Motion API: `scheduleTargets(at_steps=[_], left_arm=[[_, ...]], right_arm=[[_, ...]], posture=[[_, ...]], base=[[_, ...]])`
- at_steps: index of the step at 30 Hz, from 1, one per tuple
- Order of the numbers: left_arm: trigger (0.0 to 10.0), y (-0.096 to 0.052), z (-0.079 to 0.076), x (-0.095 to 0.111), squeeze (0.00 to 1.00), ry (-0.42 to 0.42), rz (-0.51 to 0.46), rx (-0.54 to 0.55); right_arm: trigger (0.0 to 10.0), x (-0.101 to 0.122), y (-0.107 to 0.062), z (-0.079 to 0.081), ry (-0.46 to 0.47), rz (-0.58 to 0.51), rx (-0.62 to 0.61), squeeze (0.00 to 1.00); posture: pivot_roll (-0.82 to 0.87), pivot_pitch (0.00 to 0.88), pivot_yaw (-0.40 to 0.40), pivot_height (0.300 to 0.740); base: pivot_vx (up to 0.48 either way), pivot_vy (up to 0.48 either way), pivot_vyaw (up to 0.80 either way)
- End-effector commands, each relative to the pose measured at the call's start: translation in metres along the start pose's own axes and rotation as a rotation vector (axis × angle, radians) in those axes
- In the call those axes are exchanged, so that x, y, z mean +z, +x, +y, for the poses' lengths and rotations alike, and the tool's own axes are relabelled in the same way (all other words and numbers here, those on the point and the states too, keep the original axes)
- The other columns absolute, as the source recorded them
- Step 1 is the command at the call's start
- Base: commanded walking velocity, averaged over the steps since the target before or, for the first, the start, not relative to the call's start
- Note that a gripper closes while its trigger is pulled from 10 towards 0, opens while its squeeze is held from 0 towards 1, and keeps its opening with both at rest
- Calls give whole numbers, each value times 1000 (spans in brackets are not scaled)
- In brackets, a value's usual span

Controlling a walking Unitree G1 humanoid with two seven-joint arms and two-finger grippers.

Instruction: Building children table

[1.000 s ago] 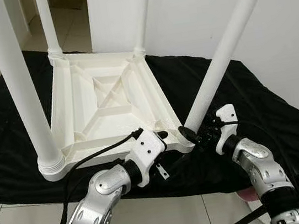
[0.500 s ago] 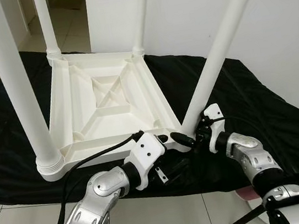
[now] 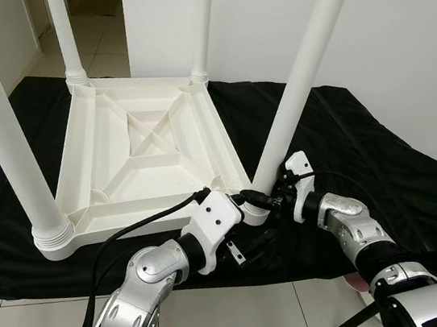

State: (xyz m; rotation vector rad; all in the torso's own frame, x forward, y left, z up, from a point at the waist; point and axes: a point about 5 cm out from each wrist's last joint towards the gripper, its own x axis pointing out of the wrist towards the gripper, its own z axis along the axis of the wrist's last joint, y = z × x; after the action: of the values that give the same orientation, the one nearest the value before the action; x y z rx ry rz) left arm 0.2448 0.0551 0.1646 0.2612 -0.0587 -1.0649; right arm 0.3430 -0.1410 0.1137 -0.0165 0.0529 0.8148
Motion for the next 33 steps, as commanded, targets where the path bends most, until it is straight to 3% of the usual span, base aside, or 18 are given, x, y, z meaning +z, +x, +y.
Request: scheduleTargets(at_steps=[1, 4, 7, 12, 14, 17, 23, 27, 28, 29, 30, 31, 33], left_arm=[[10000, 3, -4, 4, 0, 11, -4, -19], [10000, 4, -4, 5, 0, 9, -9, -17], [10000, 4, -3, 6, 0, 6, -14, -11], [10000, 4, -4, 6, 0, 5, -14, -9], [10000, 3, -6, 6, 0, -6, -13, -7], [10000, 2, -7, 6, 0, -14, -11, -11], [10000, 3, -7, 6, 0, -16, -13, -18], [10000, 5, -6, 6, 0, -14, -14, -25], [10000, 5, -6, 6, 0, -13, -14, -26], [10000, 5, -6, 6, 0, -13, -13, -27], [10000, 5, -6, 6, 0, -13, -13, -27], [10000, 5, -5, 7, 0, -11, -14, -26], [10000, 5, -5, 7, 0, -11, -15, -25]], right_arm=[[0, -9, -1, 2, 15, 23, -40, 0], [0, -9, 0, 3, 14, 2, -121, 0], [0, -3, 3, 6, -6, -45, -287, 0], [0, -3, 3, 8, 5, -60, -354, 0], [0, -7, 5, 25, 62, -82, -454, 0], [0, -9, 6, 37, 105, -85, -538, 0], [0, -7, 11, 54, 98, -97, -612, 0], [0, -3, 12, 50, 85, -107, -594, 0], [8980, -1, 11, 48, 83, -113, -594, 0], [10000, 1, 10, 47, 71, -117, -601, 157], [10000, 1, 10, 47, 71, -117, -601, 157], [10000, 2, 9, 46, 71, -126, -599, 1000], [10000, 4, 8, 47, 72, -127, -604, 1000]], posture=[[70, 0, -182, 740], [64, 0, -188, 740], [63, 0, -187, 740], [63, 0, -187, 740], [60, 0, -183, 740], [57, 0, -181, 740], [46, 0, -173, 740], [39, 0, -166, 740], [41, 0, -166, 740], [41, 0, -166, 740], [41, 0, -166, 740], [41, 0, -166, 740], [41, 0, -167, 740]], base=[[0, 0, 0], [0, 0, 0], [0, 0, 0], [0, 0, 0], [0, 0, 0], [0, 0, 0], [0, 0, 0], [0, 0, 0], [0, 0, 0], [0, 0, 0], [0, 0, 0], [0, 0, 0], [0, 0, 0]])
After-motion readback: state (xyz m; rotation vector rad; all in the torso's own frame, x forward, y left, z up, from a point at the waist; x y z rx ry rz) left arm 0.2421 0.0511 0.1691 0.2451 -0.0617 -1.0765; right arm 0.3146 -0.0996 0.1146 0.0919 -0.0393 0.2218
